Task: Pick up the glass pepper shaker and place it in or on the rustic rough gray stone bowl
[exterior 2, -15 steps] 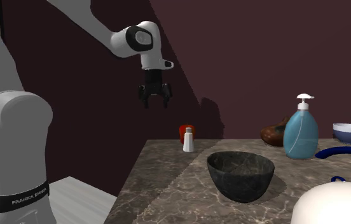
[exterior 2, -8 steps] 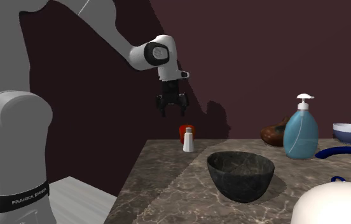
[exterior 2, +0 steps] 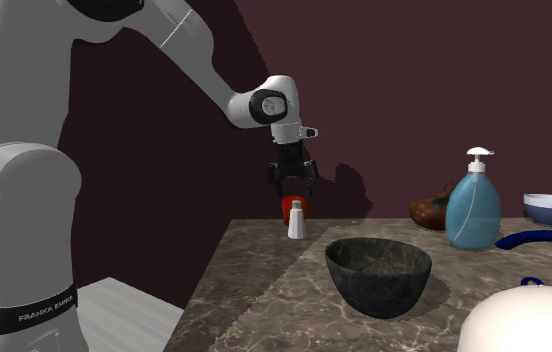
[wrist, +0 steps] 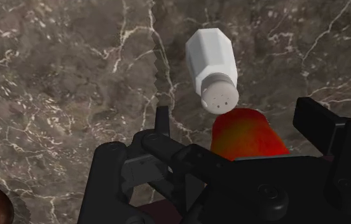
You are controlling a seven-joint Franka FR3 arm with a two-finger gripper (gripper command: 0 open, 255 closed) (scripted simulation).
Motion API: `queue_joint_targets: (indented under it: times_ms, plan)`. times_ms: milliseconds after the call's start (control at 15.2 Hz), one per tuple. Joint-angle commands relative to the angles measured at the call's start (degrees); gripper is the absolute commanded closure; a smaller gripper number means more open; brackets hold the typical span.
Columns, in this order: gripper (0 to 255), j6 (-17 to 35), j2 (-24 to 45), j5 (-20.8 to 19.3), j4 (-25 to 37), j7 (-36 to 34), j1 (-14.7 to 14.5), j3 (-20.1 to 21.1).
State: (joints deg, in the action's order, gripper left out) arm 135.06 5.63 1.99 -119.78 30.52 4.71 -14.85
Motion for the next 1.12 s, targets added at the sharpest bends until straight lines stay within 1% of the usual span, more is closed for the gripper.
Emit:
queue_joint_targets:
  times_ms: [0,264,792,858,1056]
  plan:
    - [0,1.4,1.5,0.6,0.1,0.6,0.2,0.0]
    - [0,4.3,4.0,1.7,-0.4,1.3,0.4,0.2]
    - [0,4.3,4.0,1.7,-0.4,1.3,0.4,0.2]
    - [255,4.3,4.0,1.7,-0.4,1.3,0.4,0.2]
    - [255,4.3,4.0,1.7,-0.4,1.3,0.4,0.2]
